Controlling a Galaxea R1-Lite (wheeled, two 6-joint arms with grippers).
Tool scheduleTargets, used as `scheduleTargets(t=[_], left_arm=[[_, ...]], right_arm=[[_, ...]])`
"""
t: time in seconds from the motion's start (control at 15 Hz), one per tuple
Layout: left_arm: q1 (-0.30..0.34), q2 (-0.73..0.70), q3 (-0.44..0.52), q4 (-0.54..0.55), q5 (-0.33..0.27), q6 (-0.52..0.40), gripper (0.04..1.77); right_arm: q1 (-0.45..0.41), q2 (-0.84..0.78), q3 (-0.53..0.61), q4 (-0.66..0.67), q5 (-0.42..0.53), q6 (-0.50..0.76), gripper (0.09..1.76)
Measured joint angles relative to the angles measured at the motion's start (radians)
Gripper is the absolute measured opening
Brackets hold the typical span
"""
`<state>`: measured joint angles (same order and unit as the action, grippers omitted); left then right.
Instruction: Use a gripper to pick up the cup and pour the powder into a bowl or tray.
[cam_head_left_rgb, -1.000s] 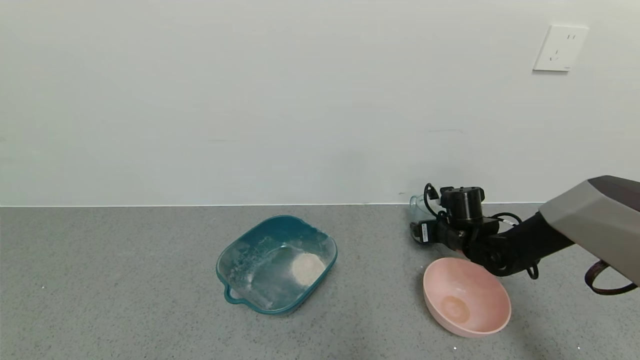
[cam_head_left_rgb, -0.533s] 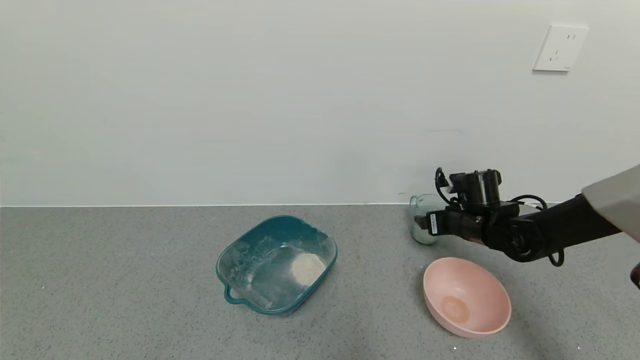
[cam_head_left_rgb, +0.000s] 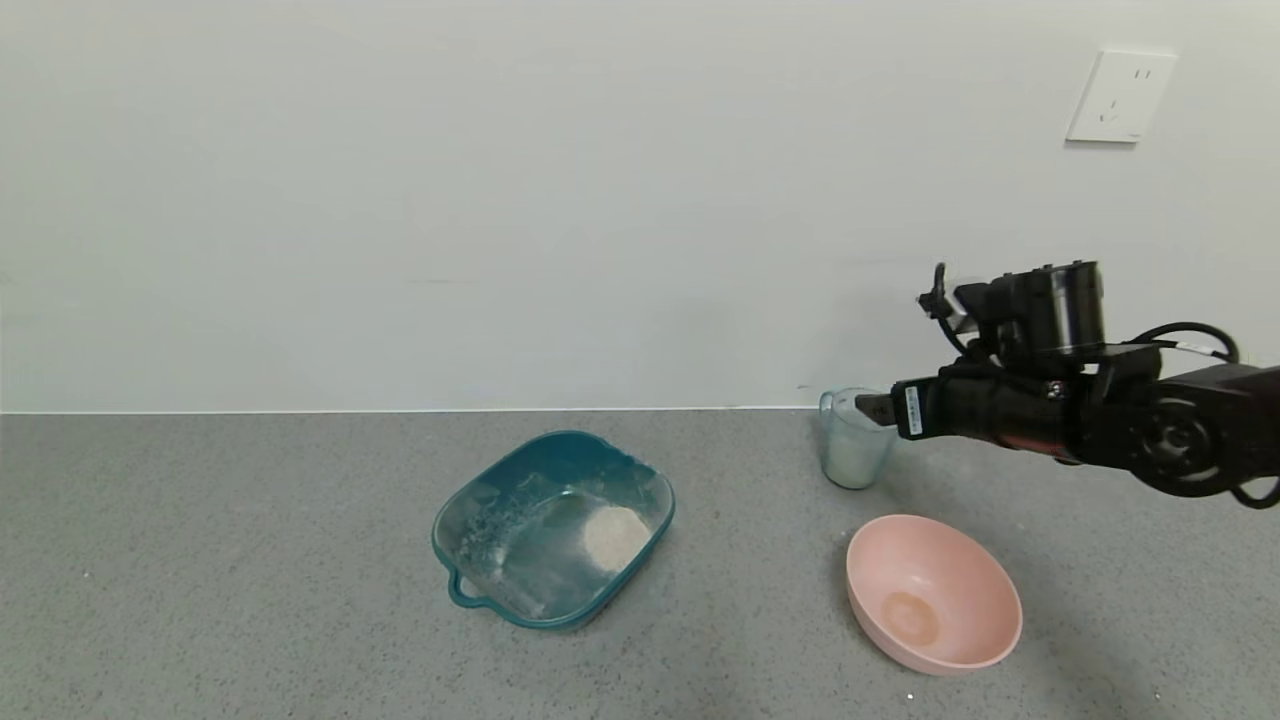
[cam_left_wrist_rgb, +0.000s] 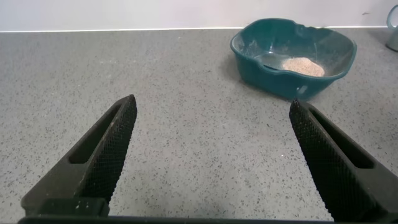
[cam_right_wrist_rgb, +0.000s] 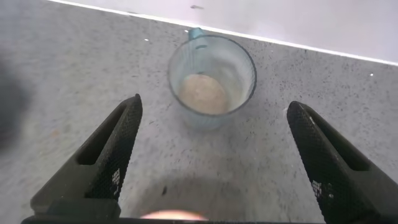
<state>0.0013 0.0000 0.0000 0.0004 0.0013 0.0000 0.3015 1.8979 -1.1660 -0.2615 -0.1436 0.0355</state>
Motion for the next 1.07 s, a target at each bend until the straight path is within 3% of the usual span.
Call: scheduleTargets(t=[0.53,0.8,1.07], left_arm=[[0.000,0.000,0.000,0.000,0.000,0.000,1.76],[0.000,0.000,0.000,0.000,0.000,0.000,1.76],[0.000,0.000,0.000,0.000,0.000,0.000,1.76]], right_arm=[[0.061,-0.537,0.207,0.090,0.030,-0.003,1.70],[0.058,-0.787,0.271,0.276,0.017,-0.005,1.70],[-0.026,-1.001,0.326,0.456,0.046,-0.003,1.70]])
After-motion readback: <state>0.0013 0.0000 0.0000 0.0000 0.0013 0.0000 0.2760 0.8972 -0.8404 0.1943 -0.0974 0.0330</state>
